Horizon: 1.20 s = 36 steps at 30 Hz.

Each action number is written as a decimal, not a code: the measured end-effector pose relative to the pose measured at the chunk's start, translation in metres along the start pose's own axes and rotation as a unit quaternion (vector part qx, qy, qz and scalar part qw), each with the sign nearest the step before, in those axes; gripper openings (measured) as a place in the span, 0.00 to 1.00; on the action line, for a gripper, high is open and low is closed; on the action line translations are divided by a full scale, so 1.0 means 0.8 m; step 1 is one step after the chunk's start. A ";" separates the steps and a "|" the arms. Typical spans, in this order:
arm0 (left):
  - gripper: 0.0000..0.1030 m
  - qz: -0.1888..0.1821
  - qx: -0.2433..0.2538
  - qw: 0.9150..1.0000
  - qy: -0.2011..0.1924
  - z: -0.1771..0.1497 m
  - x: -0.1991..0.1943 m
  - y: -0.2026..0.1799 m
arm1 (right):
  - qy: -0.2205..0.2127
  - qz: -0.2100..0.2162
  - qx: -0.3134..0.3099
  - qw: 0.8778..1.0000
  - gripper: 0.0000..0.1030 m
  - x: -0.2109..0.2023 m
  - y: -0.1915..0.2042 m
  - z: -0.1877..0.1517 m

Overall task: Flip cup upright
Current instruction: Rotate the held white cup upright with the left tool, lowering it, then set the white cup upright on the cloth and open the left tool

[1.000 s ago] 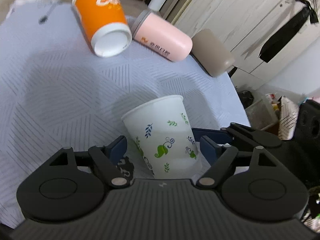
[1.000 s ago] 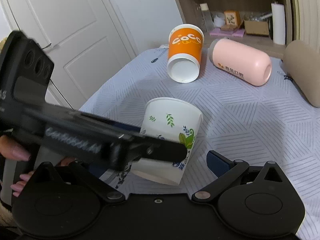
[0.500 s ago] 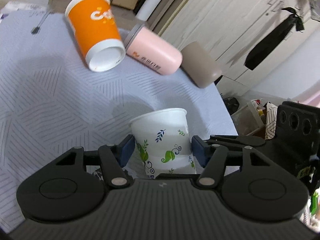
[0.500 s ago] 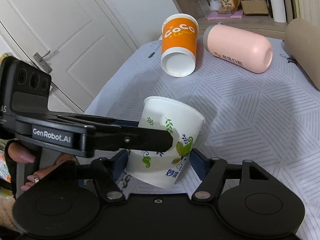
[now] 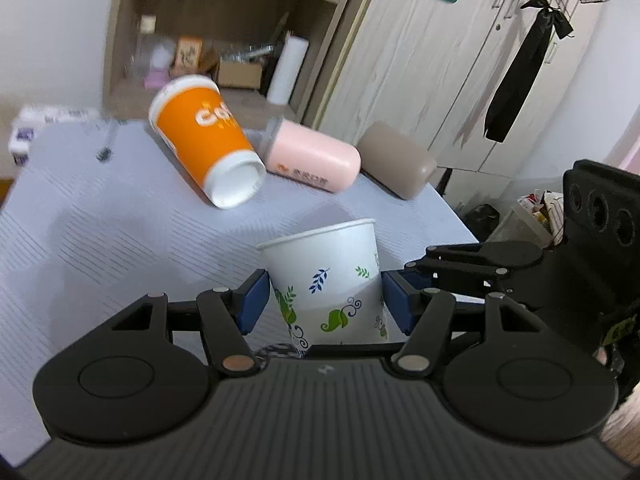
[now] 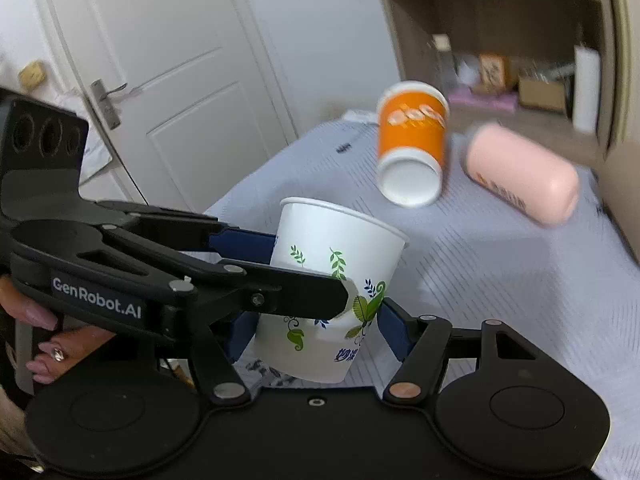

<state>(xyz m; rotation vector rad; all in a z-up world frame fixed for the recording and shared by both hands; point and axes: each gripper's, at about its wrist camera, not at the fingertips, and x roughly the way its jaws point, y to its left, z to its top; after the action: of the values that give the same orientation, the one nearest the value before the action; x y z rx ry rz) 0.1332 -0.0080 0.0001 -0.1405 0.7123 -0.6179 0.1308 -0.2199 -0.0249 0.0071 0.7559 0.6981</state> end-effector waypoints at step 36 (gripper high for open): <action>0.67 0.047 0.016 0.992 -0.117 0.056 0.033 0.191 | -0.049 -0.138 -0.186 0.972 0.72 0.219 0.054 0.123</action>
<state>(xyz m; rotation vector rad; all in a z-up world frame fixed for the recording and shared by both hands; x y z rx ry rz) 0.2513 0.0972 -0.0306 -0.1471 0.4794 -0.5124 0.2585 -0.0613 -0.0510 -0.3969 0.5098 0.5596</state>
